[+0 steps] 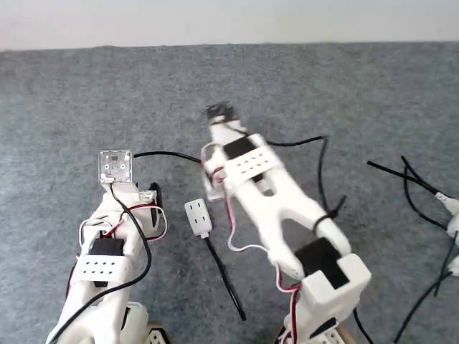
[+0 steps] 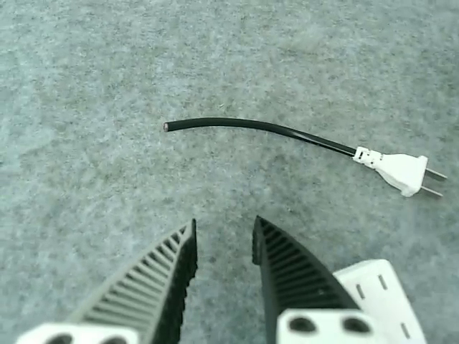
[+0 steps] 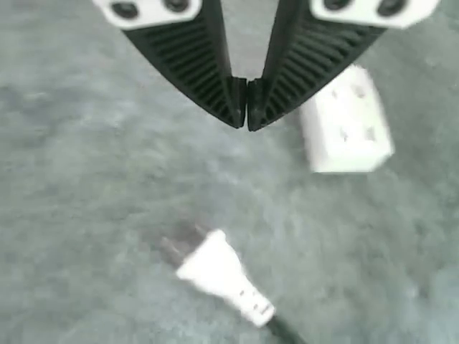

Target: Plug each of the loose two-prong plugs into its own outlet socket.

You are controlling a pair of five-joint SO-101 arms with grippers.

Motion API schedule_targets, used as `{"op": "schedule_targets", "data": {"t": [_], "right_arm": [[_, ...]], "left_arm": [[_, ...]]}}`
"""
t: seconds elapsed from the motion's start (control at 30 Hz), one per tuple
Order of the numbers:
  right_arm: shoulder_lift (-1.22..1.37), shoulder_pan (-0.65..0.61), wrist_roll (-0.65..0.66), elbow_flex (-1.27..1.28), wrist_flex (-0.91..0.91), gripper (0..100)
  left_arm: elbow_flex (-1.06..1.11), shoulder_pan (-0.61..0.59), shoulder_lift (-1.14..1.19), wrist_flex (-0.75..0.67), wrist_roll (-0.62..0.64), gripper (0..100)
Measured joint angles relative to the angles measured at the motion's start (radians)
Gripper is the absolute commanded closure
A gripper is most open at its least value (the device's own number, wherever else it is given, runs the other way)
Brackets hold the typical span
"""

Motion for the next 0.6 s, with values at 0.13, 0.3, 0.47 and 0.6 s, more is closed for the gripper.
{"op": "schedule_targets", "data": {"t": [0.13,0.3,0.47,0.6], "right_arm": [[-0.006,0.012,0.377,0.025,0.091,99.0],[0.048,0.072,0.694,0.055,0.029,98.9],[0.097,0.086,0.770,0.044,-0.083,91.9],[0.137,0.095,0.783,-0.044,-0.092,78.2]], "left_arm": [[0.000,-0.026,0.000,-0.034,0.003,70],[0.000,-0.037,0.000,-0.043,0.055,71],[0.000,-0.089,0.000,-0.048,0.068,75],[0.000,-0.121,0.000,-0.055,0.069,75]]}}
